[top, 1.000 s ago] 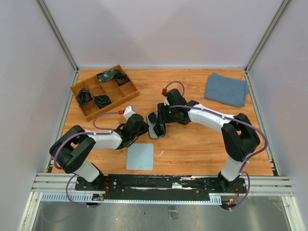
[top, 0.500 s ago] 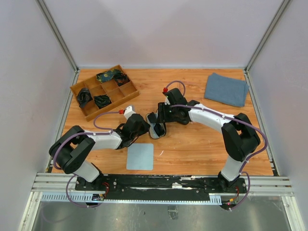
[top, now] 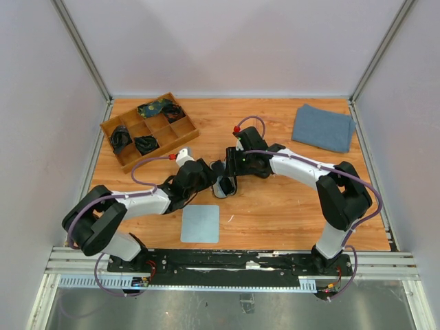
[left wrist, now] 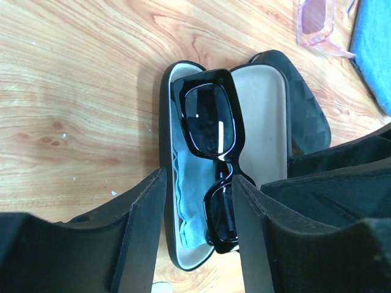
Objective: Organize the sunglasses
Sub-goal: Place the sunglasses in the sunglasses case.
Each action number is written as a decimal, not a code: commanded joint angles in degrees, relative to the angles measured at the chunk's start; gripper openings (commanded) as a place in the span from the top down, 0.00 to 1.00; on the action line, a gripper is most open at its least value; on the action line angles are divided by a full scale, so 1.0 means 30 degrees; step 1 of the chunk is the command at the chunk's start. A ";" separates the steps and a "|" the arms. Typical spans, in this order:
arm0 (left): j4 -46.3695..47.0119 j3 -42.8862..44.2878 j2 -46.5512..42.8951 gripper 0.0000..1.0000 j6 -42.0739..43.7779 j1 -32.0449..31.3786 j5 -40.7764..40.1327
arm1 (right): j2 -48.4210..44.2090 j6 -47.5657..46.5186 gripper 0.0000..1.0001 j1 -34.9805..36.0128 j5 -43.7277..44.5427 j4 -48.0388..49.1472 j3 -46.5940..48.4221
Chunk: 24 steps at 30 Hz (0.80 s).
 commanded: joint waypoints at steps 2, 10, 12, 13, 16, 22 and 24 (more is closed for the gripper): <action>0.0022 -0.0076 -0.0807 0.45 0.0988 -0.0201 0.0527 | 0.0107 0.0305 0.48 -0.0247 -0.0180 0.0263 -0.0204; 0.0902 -0.1265 -0.1907 0.35 0.1870 -0.0201 0.1333 | 0.0081 0.0357 0.48 -0.0255 -0.0173 0.0257 -0.0169; 0.1533 -0.1713 -0.2252 0.33 0.2172 -0.0201 0.1704 | 0.0110 0.0359 0.48 -0.0256 -0.0166 0.0262 -0.0158; 0.1864 -0.1826 -0.2372 0.32 0.2422 -0.0201 0.1948 | 0.0107 0.0384 0.48 -0.0240 -0.0188 0.0259 -0.0169; 0.2028 -0.1895 -0.2593 0.33 0.2964 -0.0201 0.2653 | 0.0081 0.0382 0.48 -0.0249 -0.0199 0.0287 -0.0154; 0.2954 -0.2001 -0.2576 0.33 0.3488 -0.0201 0.4300 | -0.0029 0.0387 0.48 -0.0245 -0.0166 0.0293 -0.0228; 0.2906 -0.1941 -0.2546 0.32 0.3557 -0.0227 0.4412 | -0.0040 0.0439 0.48 -0.0238 -0.0168 0.0288 -0.0219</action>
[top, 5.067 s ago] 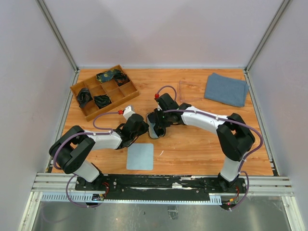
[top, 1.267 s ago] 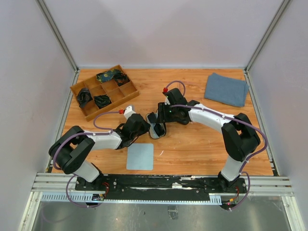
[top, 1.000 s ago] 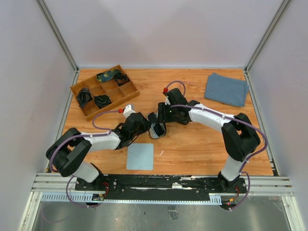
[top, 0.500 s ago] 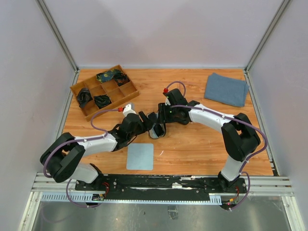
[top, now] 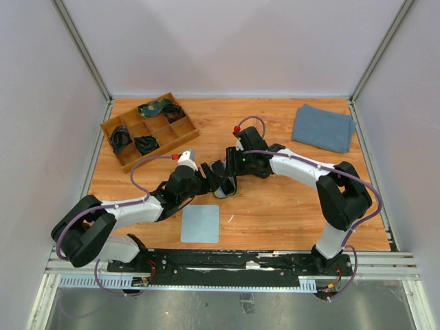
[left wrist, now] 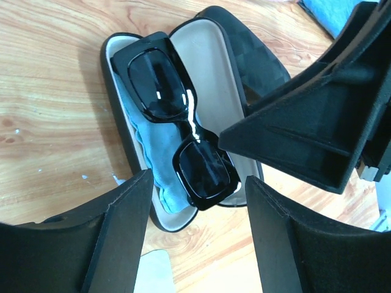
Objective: Organize the sunglasses
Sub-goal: Place the sunglasses in the sunglasses case.
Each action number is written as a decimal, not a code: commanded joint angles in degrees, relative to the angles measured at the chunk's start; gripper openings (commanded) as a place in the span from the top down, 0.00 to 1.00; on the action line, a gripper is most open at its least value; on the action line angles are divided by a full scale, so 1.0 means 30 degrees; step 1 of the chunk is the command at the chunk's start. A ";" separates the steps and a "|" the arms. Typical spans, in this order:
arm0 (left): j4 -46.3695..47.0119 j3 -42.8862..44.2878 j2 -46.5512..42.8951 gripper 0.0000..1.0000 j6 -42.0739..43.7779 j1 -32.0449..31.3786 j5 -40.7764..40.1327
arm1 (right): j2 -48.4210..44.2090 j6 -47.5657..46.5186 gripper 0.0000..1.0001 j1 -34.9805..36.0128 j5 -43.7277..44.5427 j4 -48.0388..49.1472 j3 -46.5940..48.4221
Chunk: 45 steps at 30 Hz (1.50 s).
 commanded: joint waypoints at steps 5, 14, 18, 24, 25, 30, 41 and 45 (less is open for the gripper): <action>0.0921 -0.0101 -0.0358 0.25 0.1057 -0.0377 0.0941 | -0.0002 0.0334 0.48 -0.0238 -0.0218 0.0330 -0.0194; 0.1430 -0.0122 -0.0081 0.41 0.0959 -0.0377 0.1439 | 0.0005 0.0364 0.48 -0.0251 -0.0217 0.0361 -0.0233; 0.1569 0.0065 0.0312 0.51 0.0955 -0.0377 0.1730 | -0.0025 0.0401 0.48 -0.0251 -0.0217 0.0361 -0.0233; 0.2295 0.0184 0.1009 0.64 0.0947 -0.0499 0.2433 | -0.0032 0.0430 0.48 -0.0239 -0.0232 0.0362 -0.0206; 0.2397 0.0202 0.1155 0.65 0.0915 -0.0561 0.2439 | -0.0033 0.0433 0.48 -0.0245 -0.0244 0.0365 -0.0188; 0.2592 0.0525 0.1806 0.66 0.0991 -0.1105 0.2014 | -0.0058 0.0461 0.48 -0.0245 -0.0276 0.0362 -0.0197; 0.3023 0.1194 0.2849 0.77 0.1061 -0.1804 0.1214 | -0.0062 0.0522 0.48 -0.0242 -0.0363 0.0390 -0.0195; 0.3221 0.1286 0.3056 0.83 0.1031 -0.1911 0.1044 | -0.0089 0.0532 0.48 -0.0241 -0.0396 0.0416 -0.0233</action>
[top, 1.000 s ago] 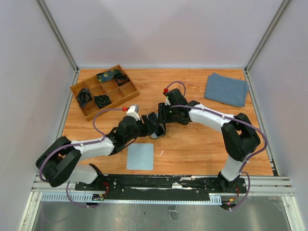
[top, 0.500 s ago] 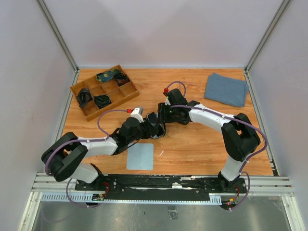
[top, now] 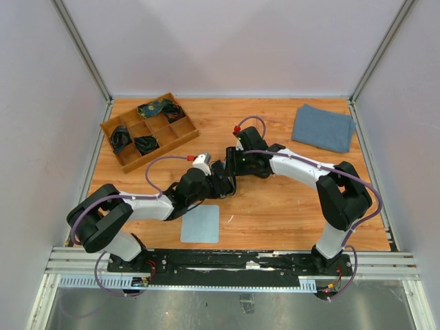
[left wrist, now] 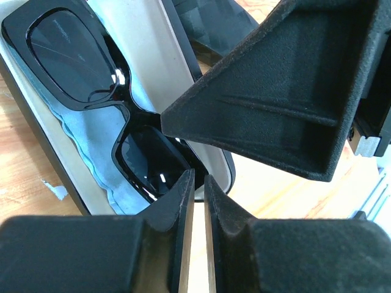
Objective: Organize the sunglasses
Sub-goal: Place the sunglasses in the sunglasses case.
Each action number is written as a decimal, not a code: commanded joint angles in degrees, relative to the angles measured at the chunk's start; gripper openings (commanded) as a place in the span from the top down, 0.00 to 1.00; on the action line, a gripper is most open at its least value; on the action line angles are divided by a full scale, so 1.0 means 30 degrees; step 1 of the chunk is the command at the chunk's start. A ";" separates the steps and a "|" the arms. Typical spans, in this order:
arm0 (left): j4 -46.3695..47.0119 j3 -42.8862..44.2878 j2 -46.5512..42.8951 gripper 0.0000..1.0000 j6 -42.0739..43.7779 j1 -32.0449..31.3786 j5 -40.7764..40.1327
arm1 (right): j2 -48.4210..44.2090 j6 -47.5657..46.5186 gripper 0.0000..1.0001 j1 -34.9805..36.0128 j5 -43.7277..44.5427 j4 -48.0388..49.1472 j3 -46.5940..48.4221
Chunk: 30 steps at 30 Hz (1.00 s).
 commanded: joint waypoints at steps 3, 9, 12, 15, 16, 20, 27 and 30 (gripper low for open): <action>0.1169 0.0499 0.0380 0.84 0.0213 -0.0430 -0.0710 | -0.0099 0.0318 0.48 -0.0245 -0.0255 0.0396 -0.0234; 0.1652 0.0483 0.0412 0.88 0.0317 -0.0915 -0.1474 | -0.0179 0.0363 0.48 -0.0209 -0.0277 0.0406 -0.0242; 0.1830 0.0474 0.0431 0.91 0.0338 -0.1128 -0.1842 | -0.0194 0.0410 0.48 -0.0201 -0.0279 0.0405 -0.0266; 0.1771 0.0590 0.0566 0.91 0.0344 -0.1228 -0.2070 | -0.0187 0.0435 0.48 -0.0203 -0.0284 0.0405 -0.0262; 0.1763 0.0594 0.0604 0.91 0.0335 -0.1241 -0.2135 | -0.0186 0.0431 0.48 -0.0220 -0.0277 0.0405 -0.0226; 0.1762 0.0695 0.0814 0.92 0.0279 -0.1301 -0.2335 | -0.0209 0.0437 0.48 -0.0197 -0.0278 0.0420 -0.0262; 0.1879 0.0812 0.0973 0.92 0.0322 -0.1432 -0.2650 | -0.0216 0.0475 0.48 -0.0175 -0.0312 0.0436 -0.0245; 0.1850 0.0920 0.1033 0.92 0.0340 -0.1502 -0.2826 | -0.0215 0.0477 0.48 -0.0143 -0.0306 0.0471 -0.0248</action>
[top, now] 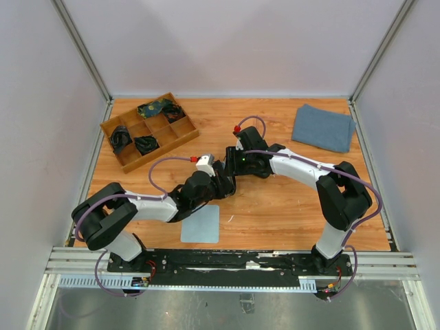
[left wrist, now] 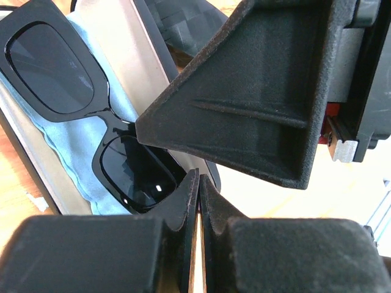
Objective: Organize the sunglasses
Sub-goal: Place the sunglasses in the sunglasses case.
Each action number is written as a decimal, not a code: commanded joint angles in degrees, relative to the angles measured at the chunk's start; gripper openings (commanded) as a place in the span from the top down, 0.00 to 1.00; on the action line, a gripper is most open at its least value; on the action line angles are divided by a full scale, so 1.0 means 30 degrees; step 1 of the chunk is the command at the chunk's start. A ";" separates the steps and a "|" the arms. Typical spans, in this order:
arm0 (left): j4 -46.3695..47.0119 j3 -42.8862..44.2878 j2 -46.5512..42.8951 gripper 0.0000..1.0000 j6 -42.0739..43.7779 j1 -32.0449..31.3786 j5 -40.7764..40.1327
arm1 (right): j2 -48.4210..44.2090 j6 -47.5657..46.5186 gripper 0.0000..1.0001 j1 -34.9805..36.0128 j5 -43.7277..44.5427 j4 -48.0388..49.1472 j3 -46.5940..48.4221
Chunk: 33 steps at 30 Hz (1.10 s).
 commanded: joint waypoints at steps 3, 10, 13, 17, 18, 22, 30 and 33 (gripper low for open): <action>0.0879 0.0671 0.0373 0.93 0.0393 -0.0376 -0.0794 | -0.0194 0.0371 0.48 -0.0143 -0.0226 0.0318 -0.0242; 0.0722 0.0922 0.0651 0.93 0.0506 -0.0632 -0.1147 | -0.0208 0.0394 0.48 -0.0122 -0.0226 0.0318 -0.0273; 0.0528 0.0986 0.0684 0.93 0.0603 -0.0730 -0.1344 | -0.0197 0.0409 0.48 -0.0115 -0.0226 0.0318 -0.0289; 0.0153 0.1186 0.0655 0.93 0.0732 -0.0809 -0.1586 | -0.0182 0.0409 0.48 -0.0137 -0.0197 0.0293 -0.0243; 0.0061 0.1239 0.0655 0.93 0.0769 -0.0824 -0.1628 | -0.0179 0.0394 0.48 -0.0138 -0.0185 0.0289 -0.0253; -0.0568 0.1498 0.0705 0.93 0.0872 -0.0875 -0.1893 | -0.0165 0.0371 0.48 -0.0131 -0.0112 0.0231 -0.0240; -0.1116 0.1620 0.0820 0.93 0.0951 -0.0926 -0.1992 | -0.0092 0.0401 0.48 -0.0085 -0.0233 0.0260 -0.0128; -0.1249 0.1610 0.0859 0.93 0.1016 -0.0927 -0.2086 | -0.0091 0.0401 0.48 -0.0084 -0.0227 0.0260 -0.0120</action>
